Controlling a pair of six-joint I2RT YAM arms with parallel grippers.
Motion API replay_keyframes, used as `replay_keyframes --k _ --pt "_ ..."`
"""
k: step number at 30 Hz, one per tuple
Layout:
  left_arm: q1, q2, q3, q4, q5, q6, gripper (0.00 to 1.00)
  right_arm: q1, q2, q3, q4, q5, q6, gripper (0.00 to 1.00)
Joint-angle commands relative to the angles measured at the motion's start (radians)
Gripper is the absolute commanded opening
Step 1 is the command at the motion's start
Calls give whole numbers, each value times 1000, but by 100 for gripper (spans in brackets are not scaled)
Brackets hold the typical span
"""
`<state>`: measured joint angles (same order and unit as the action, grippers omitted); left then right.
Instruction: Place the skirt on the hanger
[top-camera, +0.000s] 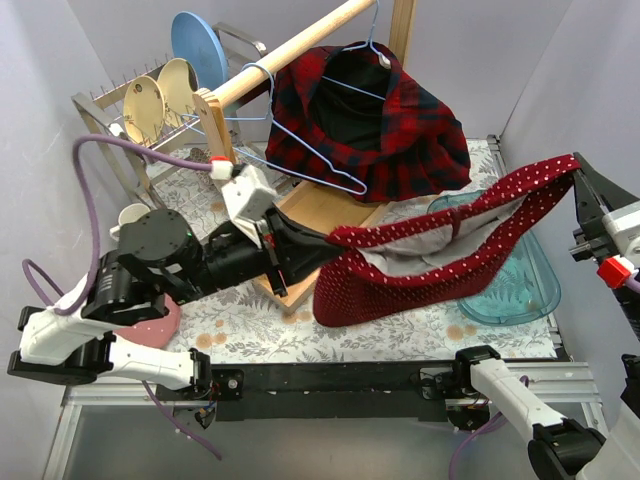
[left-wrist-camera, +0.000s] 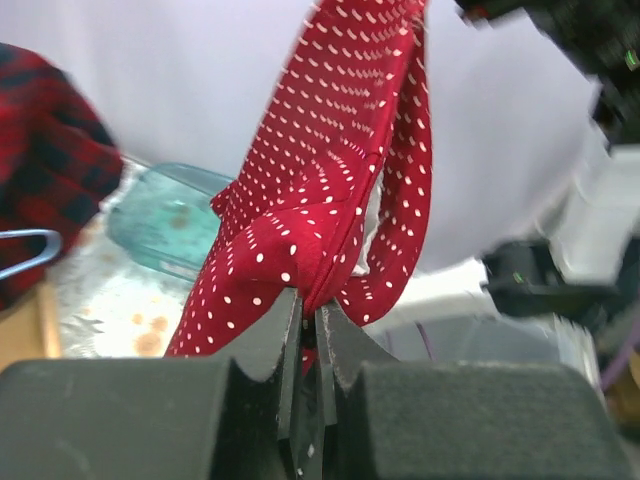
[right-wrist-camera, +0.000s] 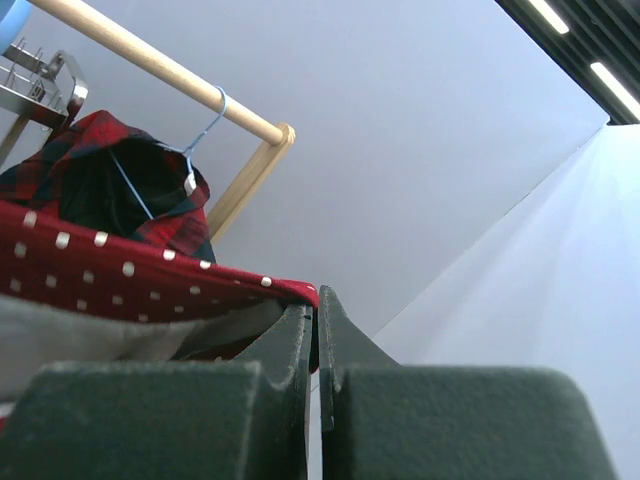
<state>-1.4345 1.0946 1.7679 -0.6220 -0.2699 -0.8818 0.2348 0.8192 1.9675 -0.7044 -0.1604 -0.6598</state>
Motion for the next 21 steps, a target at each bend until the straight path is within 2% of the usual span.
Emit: replay_keyframes --k 1,6,7,9,11,12,15,17,18,20,21 --pt "6 -22 -33 -24 157 4 0 -9 6 -38 14 29 -14 1" --pt "6 -186 -234 42 20 -46 0 29 17 -159 29 -8 -5 1" --pt "6 -214 -319 53 -17 -75 0 37 18 -201 40 -20 5 1" --pt "5 -291 -407 74 -147 -126 0 46 23 -344 62 -42 20 1" --pt "5 -350 -560 97 -289 -212 0 46 11 -467 141 -48 29 1" --pt "6 -361 -615 114 -326 -242 0 46 8 -615 176 -47 44 1" --pt "14 -363 -813 136 -426 -391 0 44 17 -860 311 -31 61 1" --pt "76 -340 -963 183 -405 -472 0 43 55 -967 382 -51 87 1" --pt "119 -329 -1013 236 -343 -505 0 43 75 -1043 443 -60 104 1" --pt "251 -288 -1129 301 -266 -537 0 43 139 -1090 494 -97 146 1" --pt "278 -276 -1156 364 -247 -545 0 41 162 -1107 517 -102 160 1"
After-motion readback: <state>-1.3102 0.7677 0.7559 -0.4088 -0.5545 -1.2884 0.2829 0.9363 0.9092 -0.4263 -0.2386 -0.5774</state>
